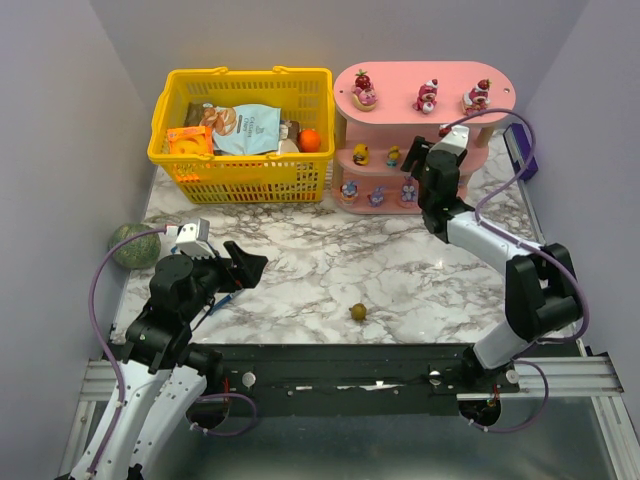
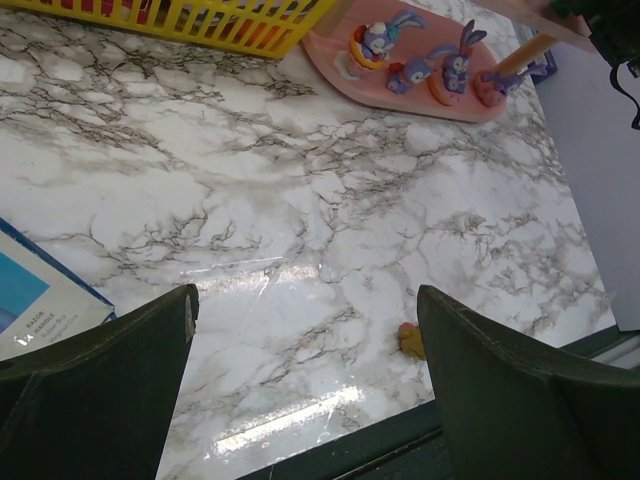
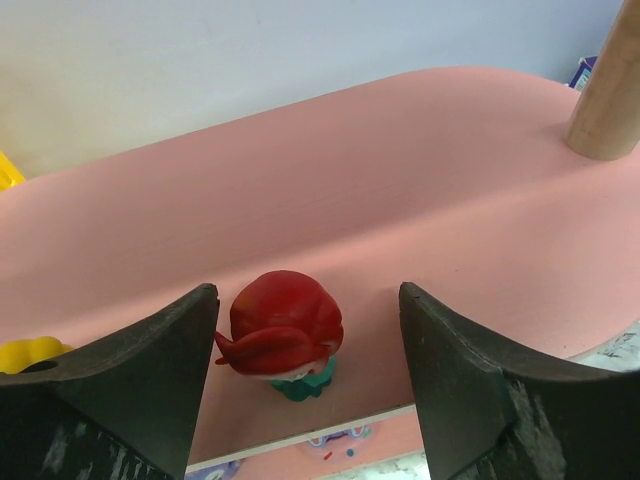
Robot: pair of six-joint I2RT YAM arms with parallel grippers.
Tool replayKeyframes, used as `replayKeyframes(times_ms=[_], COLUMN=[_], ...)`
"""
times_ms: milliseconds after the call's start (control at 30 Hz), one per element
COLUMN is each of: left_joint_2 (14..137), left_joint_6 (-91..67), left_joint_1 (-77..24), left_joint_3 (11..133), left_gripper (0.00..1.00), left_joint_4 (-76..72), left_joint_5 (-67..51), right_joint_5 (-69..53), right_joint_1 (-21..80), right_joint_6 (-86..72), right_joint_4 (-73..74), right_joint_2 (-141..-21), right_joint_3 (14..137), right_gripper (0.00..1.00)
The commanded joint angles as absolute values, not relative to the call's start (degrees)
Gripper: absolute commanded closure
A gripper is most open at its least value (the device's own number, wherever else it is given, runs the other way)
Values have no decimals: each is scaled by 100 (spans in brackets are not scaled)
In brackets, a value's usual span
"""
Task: Place and organize the plastic toys onto the shelf
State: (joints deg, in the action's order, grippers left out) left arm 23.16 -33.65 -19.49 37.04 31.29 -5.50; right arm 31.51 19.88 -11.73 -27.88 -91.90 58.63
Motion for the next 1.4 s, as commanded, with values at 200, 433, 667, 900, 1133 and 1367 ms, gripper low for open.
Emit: replayKeyframes(times_ms=[200,433,667,900,1133,1367], left_joint_2=[2320,2312,2259,2197,2153,2136], left_joint_6=[-3340,-3340,-3340,-3340,-3340,-3340], left_joint_1=[-1907,-1907,-1907,-1907,-1907,-1907], left_joint_3=[3691,3700,3683,3683,3674,3674], left_gripper=[1,1,1,1,1,1], left_joint_4=[3173,3173,3155,3138,3138,3138], left_joint_5=[-439,-448,-492,-536,-536,-545], right_joint_5=[3244,2919,2532,1344,1547,1836], right_joint_1=[1960,1960,1960,2319,3646,5087], right_joint_6=[-1327,-1493,-1933,-2540,-3145,-3953], right_joint_4=[-2716,-1979,-1153,-90,518,729], right_joint_2=[-8491,-7929,-7121,-6215,-6029,-5722], right_joint_3=[5538,5493,5134,4589,3869,3060], right_gripper=[19,18,18,19,22,31])
